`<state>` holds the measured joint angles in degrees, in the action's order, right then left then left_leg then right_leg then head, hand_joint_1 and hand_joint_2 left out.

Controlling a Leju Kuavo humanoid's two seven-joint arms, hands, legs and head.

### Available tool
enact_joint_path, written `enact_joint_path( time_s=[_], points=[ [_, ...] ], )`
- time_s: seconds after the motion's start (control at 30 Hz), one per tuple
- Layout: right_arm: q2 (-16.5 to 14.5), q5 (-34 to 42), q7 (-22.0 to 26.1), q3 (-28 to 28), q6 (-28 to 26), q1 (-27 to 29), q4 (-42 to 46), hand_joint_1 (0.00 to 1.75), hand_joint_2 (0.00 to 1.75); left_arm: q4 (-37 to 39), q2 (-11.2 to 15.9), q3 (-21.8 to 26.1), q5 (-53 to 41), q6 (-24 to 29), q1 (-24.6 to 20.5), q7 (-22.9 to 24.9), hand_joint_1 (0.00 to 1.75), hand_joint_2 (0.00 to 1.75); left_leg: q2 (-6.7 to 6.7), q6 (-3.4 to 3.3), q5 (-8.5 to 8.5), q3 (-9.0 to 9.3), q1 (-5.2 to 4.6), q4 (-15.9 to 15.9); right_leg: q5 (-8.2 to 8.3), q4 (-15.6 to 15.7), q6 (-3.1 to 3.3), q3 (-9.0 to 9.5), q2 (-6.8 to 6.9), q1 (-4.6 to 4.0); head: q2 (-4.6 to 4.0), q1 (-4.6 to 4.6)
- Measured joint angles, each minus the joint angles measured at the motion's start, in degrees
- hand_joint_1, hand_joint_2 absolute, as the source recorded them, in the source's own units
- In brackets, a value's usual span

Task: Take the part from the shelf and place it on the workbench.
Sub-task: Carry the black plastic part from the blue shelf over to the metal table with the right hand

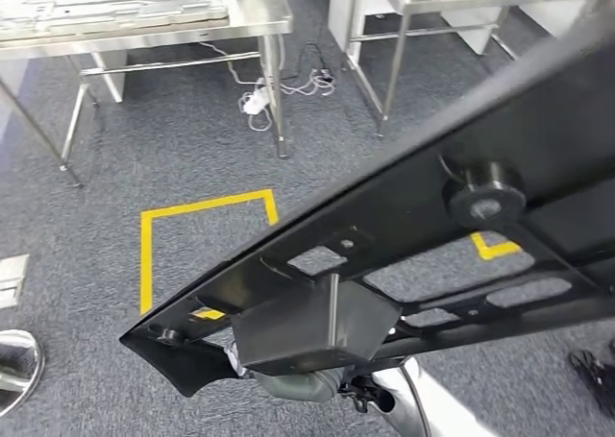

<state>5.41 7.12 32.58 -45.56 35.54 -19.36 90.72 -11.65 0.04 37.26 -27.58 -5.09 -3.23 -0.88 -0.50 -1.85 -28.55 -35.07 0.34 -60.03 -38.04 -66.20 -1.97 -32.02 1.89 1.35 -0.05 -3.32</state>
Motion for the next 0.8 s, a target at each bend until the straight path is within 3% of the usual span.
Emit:
enact_joint_path(
  time_s=[0.07,0.1,0.13,0.17,0.23,0.3,0.37,0.4,0.47,0.53,0.6,0.63,0.67,0.73,0.8],
  points=[
    [0.27,0.0,0.01,0.02,0.03,0.51,-0.35,1.75,1.75,0.0,-0.02,0.04,0.08,-0.04,-0.25,0.02,0.0,1.75,1.6,-0.25,-0.11,0.11,-0.08,-0.02,-2.32,-7.03,0.16,-4.11,-1.37,-0.13,0.0,0.06],
    [0.37,0.01,0.02,0.03,0.03,0.74,-0.53,1.75,1.75,0.0,-0.04,0.07,0.09,-0.03,-0.28,0.08,0.0,1.75,2.47,-0.3,-0.17,0.2,-0.14,-0.03,-2.05,-8.64,0.26,-5.47,-1.51,-0.23,0.01,0.06],
    [0.42,0.02,0.03,0.04,0.04,0.91,-0.66,1.75,1.75,0.0,-0.08,0.09,0.09,0.0,-0.25,0.17,0.0,1.75,3.36,-0.33,-0.23,0.34,-0.21,-0.05,-0.57,-8.05,0.42,-5.85,-1.66,-0.33,0.01,0.06],
    [0.44,0.04,0.04,0.07,0.04,1.02,-0.75,1.75,1.75,0.0,-0.14,0.12,0.09,0.06,-0.21,0.26,0.0,1.75,4.23,-0.32,-0.3,0.52,-0.26,-0.05,1.83,-5.31,0.65,-5.2,-2.01,-0.41,0.01,0.06],
    [0.47,0.09,0.09,0.19,0.04,1.15,-0.83,1.75,1.75,0.0,-0.42,0.15,0.09,0.21,-0.18,0.38,0.0,1.75,5.84,-0.16,-0.48,0.7,-0.29,-0.12,6.29,2.18,1.36,-2.78,-4.72,-0.44,0.01,0.03],
    [0.54,0.16,0.13,0.36,0.03,1.32,-0.86,1.75,1.75,0.0,-0.69,0.18,0.08,0.31,-0.2,0.43,0.0,1.75,7.28,0.41,-0.53,0.45,-0.01,-0.13,7.7,5.98,1.8,-1.48,-6.98,-0.52,0.01,-0.02],
    [0.52,0.26,0.15,0.46,0.01,1.41,-0.84,1.75,1.75,0.0,-0.85,0.21,-0.01,0.31,-0.02,0.53,0.0,1.75,8.63,1.18,-0.44,0.22,0.3,0.05,7.63,6.43,1.95,-1.16,-6.4,-0.58,0.01,0.0],
    [0.44,0.3,0.16,0.49,0.0,1.4,-0.82,1.75,1.75,0.0,-0.97,0.22,-0.04,0.32,0.14,0.59,0.0,1.75,8.54,1.5,-0.58,0.17,0.26,-0.07,7.69,6.68,2.14,-0.94,-5.69,-0.46,0.0,-0.02],
    [0.26,0.34,0.17,0.55,-0.01,1.49,-0.78,1.75,1.75,0.0,-1.14,0.26,-0.09,0.39,0.15,0.65,0.0,1.75,5.94,2.11,-2.2,-1.07,0.06,-2.65,7.71,7.17,2.57,-0.41,-3.92,-0.07,0.0,-0.21],
    [0.21,0.36,0.16,0.69,-0.05,1.83,-0.8,1.75,1.75,0.0,-1.2,0.31,-0.09,0.42,-0.11,0.59,0.0,1.75,2.42,2.82,-5.31,-4.52,0.27,-9.3,7.4,7.25,2.78,-0.04,-1.94,-0.03,0.01,-0.37],
    [0.25,0.37,0.15,0.81,-0.09,2.24,-0.86,1.75,1.75,0.0,-1.2,0.36,-0.09,0.34,-0.17,0.45,0.0,1.75,1.26,3.4,-6.68,-7.41,0.68,-14.58,6.98,7.25,2.69,0.29,-0.1,-0.02,0.01,-0.35],
    [0.25,0.38,0.14,0.84,-0.11,2.34,-0.87,1.75,1.75,0.0,-1.21,0.38,-0.09,0.27,-0.05,0.37,0.0,1.75,1.02,3.59,-5.83,-7.39,0.85,-14.38,6.74,7.24,2.55,0.55,0.68,0.03,0.01,-0.36],
    [0.24,0.38,0.13,0.86,-0.15,2.38,-0.86,1.75,1.75,0.0,-1.22,0.4,-0.09,0.18,0.08,0.29,0.0,1.75,0.67,3.68,-4.05,-6.2,1.0,-11.93,6.45,7.24,2.35,0.9,1.4,0.09,0.01,-0.36],
    [0.21,0.35,0.09,0.97,-0.26,2.36,-0.85,1.75,1.75,0.0,-1.26,0.47,-0.09,0.05,0.16,0.13,0.0,1.75,-0.79,3.58,-0.56,-2.28,0.95,-4.34,5.8,7.25,1.76,1.66,2.52,0.07,0.01,-0.36],
    [0.13,0.37,0.01,1.14,-0.38,2.3,-0.84,1.75,1.75,0.0,-1.34,0.57,-0.06,-0.02,0.12,-0.09,0.0,1.75,-1.79,2.96,0.41,-0.11,0.67,-0.27,5.21,7.2,1.26,2.13,3.15,-0.16,0.0,-0.31]
  ],
)
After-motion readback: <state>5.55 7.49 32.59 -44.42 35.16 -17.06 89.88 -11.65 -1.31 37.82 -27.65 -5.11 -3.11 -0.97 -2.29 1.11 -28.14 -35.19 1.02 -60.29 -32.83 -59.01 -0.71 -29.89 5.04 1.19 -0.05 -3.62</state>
